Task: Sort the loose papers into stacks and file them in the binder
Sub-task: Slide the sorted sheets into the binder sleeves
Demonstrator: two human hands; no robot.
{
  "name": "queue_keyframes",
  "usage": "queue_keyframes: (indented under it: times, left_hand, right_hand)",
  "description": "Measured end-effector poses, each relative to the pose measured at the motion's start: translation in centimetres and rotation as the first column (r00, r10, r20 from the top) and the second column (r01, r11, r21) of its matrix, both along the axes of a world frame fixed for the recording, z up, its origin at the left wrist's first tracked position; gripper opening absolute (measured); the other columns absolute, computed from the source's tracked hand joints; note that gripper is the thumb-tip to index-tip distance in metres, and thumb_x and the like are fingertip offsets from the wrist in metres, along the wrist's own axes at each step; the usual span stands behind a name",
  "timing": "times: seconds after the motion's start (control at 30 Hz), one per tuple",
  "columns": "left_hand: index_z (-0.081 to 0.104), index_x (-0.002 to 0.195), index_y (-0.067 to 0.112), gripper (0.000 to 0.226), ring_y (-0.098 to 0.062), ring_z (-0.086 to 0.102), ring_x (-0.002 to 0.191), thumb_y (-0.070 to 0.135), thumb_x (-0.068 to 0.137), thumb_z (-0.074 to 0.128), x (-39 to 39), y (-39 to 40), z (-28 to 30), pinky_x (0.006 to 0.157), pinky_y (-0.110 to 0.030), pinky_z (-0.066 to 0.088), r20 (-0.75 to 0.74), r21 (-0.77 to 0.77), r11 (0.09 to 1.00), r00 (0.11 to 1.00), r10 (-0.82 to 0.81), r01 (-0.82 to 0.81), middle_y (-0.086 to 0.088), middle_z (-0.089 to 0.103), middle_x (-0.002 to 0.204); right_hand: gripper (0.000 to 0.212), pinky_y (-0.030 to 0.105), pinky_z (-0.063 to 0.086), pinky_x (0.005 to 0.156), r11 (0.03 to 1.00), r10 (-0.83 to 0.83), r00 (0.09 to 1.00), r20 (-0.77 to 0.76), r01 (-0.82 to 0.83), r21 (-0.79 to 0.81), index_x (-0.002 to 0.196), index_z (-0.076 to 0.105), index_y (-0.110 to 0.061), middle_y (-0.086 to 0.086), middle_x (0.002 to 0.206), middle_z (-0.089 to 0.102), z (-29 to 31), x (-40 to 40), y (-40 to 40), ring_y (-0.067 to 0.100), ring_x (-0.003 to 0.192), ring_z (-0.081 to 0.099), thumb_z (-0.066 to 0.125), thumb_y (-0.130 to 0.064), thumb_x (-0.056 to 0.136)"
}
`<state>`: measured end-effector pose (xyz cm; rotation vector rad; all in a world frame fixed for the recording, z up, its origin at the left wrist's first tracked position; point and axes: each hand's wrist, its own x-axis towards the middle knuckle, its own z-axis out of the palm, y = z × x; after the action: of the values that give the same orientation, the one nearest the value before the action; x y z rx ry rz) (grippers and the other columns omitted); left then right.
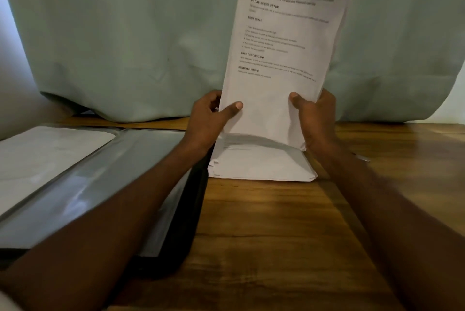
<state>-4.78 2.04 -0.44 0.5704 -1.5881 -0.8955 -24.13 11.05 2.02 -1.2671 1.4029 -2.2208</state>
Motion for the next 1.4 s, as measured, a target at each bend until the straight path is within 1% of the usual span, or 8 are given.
queue_keyframes:
  times: [0.33,0.47,0.63,0.73,1.0,1.13,1.27,1.4]
  left_hand:
    - [0.069,0.126,0.009,0.054,-0.017,0.071,0.103,0.028,0.08,0.087,0.1,0.3,-1.8,0.088,-0.036,0.06,0.312,-0.007,0.978,0.928,0.201,-0.209,-0.007,0.072,0.121]
    - [0.073,0.12,0.008,0.042,-0.012,0.072,0.096,0.027,0.084,0.084,-0.1,0.9,-0.7,0.083,-0.026,0.06,0.183,-0.117,0.965,0.949,0.255,-0.236,-0.003,0.074,0.114]
    - [0.073,0.108,0.007,0.034,-0.026,0.072,0.069,0.029,0.085,0.084,-0.1,0.2,-1.9,0.055,-0.036,0.06,0.441,-0.048,0.965,0.861,0.252,-0.258,-0.011,0.075,0.094]
    - [0.074,0.114,0.006,0.041,-0.014,0.07,0.085,0.03,0.083,0.085,0.0,-0.2,-1.6,0.075,-0.031,0.061,0.361,-0.088,0.96,0.889,0.28,-0.266,-0.005,0.075,0.106]
    - [0.075,0.102,0.006,0.036,-0.016,0.068,0.086,0.028,0.077,0.089,0.0,-1.1,-2.0,0.073,-0.027,0.055,0.553,-0.134,0.962,0.787,0.272,-0.238,-0.003,0.073,0.104]
    - [0.074,0.087,0.012,0.022,-0.003,0.061,0.068,0.026,0.078,0.089,0.5,-1.7,-2.1,0.055,-0.012,0.044,0.614,-0.043,0.987,0.775,0.15,-0.157,0.002,0.072,0.089]
    - [0.074,0.095,0.001,0.02,-0.01,0.061,0.05,0.021,0.092,0.076,1.3,-1.5,-0.4,0.044,-0.02,0.044,0.396,0.188,0.981,0.918,-0.034,-0.044,-0.007,0.077,0.074]
    - [0.067,0.106,-0.005,0.023,-0.018,0.063,0.054,0.017,0.101,0.062,1.9,-1.8,0.2,0.047,-0.024,0.047,0.193,0.315,0.946,0.971,-0.142,0.076,-0.02,0.076,0.082]
  right_hand:
    - [0.035,0.027,0.049,0.09,0.956,-0.012,0.901,-0.433,0.137,0.258,0.133,0.063,-0.008,0.004,0.121,0.069,-1.8,1.1,-0.2,0.023,0.111,0.065,0.063,-0.017,0.1]
    - [0.033,0.019,0.048,0.085,0.982,-0.068,0.929,-0.364,0.126,0.139,0.132,0.064,-0.008,-0.003,0.114,0.067,-1.1,1.6,0.2,0.013,0.103,0.064,0.062,-0.019,0.101]
    - [0.038,0.028,0.046,0.085,0.898,0.063,0.929,-0.364,0.106,0.427,0.133,0.063,-0.005,0.013,0.127,0.068,-2.3,0.6,-0.3,0.026,0.111,0.065,0.063,-0.024,0.101]
    - [0.038,0.031,0.048,0.089,0.925,0.036,0.945,-0.324,0.091,0.369,0.135,0.062,-0.006,0.011,0.128,0.068,-2.0,0.2,-0.3,0.024,0.111,0.064,0.062,-0.024,0.102]
    - [0.039,0.03,0.047,0.092,0.908,-0.019,0.924,-0.383,0.176,0.38,0.136,0.06,-0.004,0.014,0.13,0.067,-2.5,-0.4,-1.0,0.031,0.119,0.063,0.061,-0.022,0.101]
    - [0.037,0.034,0.051,0.092,0.886,-0.006,0.973,-0.233,0.113,0.449,0.132,0.062,-0.004,0.015,0.125,0.068,-2.9,-0.6,-1.4,0.031,0.112,0.064,0.065,-0.018,0.098]
    - [0.032,0.044,0.054,0.093,0.892,0.015,0.996,0.091,-0.054,0.449,0.122,0.057,-0.01,0.006,0.104,0.066,-1.7,-1.7,-1.3,0.026,0.091,0.063,0.071,-0.01,0.093]
    - [0.044,0.052,0.051,0.104,0.892,0.092,0.96,0.264,-0.197,0.406,0.125,0.064,-0.004,0.012,0.12,0.071,-1.6,-2.3,-1.8,0.037,0.109,0.066,0.079,-0.005,0.084]
